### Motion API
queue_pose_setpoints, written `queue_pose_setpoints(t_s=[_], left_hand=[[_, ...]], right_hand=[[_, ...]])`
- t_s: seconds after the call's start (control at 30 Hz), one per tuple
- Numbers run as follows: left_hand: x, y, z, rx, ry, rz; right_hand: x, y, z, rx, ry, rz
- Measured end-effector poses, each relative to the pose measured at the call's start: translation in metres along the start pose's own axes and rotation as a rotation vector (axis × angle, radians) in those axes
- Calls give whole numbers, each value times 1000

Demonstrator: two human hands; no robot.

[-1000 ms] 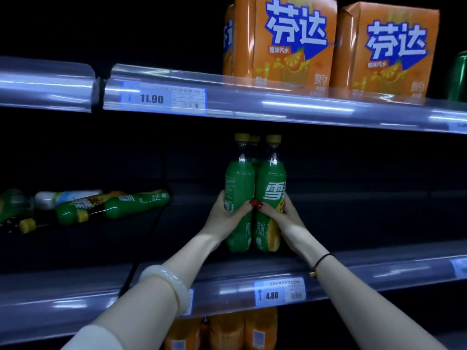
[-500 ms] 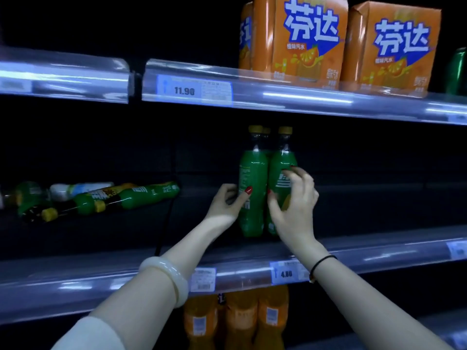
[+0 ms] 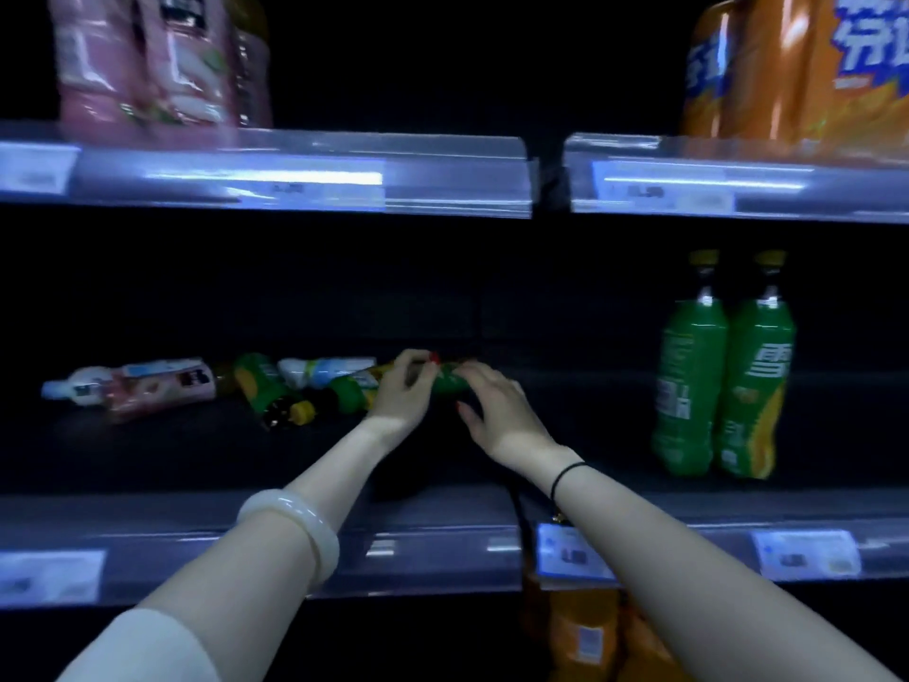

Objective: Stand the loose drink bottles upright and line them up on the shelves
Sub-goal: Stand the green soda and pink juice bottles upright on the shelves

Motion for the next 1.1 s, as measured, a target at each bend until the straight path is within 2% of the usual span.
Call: queue_pose_setpoints(t_s=[0.13, 0.27, 0.37, 0.43, 0.5, 0.57, 0.63, 0.7, 0.77, 0.87, 0.93, 1.0, 1.1], left_hand=[[7, -36, -73, 237, -38, -68], [12, -71, -129, 852, -183, -331], [19, -76, -131, 1155, -277, -332], [25, -80, -125, 1232, -333, -324], [31, -84, -124, 1199, -369, -359], [35, -87, -124, 1203, -355, -372], [36, -88, -121, 1239, -303, -296], [36, -85, -117, 1180, -235, -179], [37, -73, -116, 900, -150, -33], [45, -41, -112, 338, -16, 46], [52, -18, -107, 58, 116, 51], [58, 7, -99, -96, 183, 109], [64, 35, -84, -237, 210, 176]], right_hand=[[54, -19, 32, -125, -197, 59], [102, -40, 63, -247, -378, 99], [129, -51, 86, -337, -400, 139], [136, -42, 94, -409, -434, 249], [135, -30, 95, -448, -464, 319], [132, -21, 94, -510, -450, 316], [130, -17, 91, -544, -447, 303], [126, -11, 86, -506, -451, 286], [117, -4, 77, -375, -386, 241], [107, 4, 48, -37, -121, 207], [100, 0, 18, 350, 130, 215], [92, -5, -11, 717, 339, 235], [79, -5, -40, 894, 451, 244]])
Point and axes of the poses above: each hand's wrist, its own x-axis towards the middle knuckle, its own z-axis out of the palm, y = z × x, the point moved 3 cm from there along x, towards the middle knuckle, and after that the axes turned 14 degrees about -y, right-handed, at the moved point
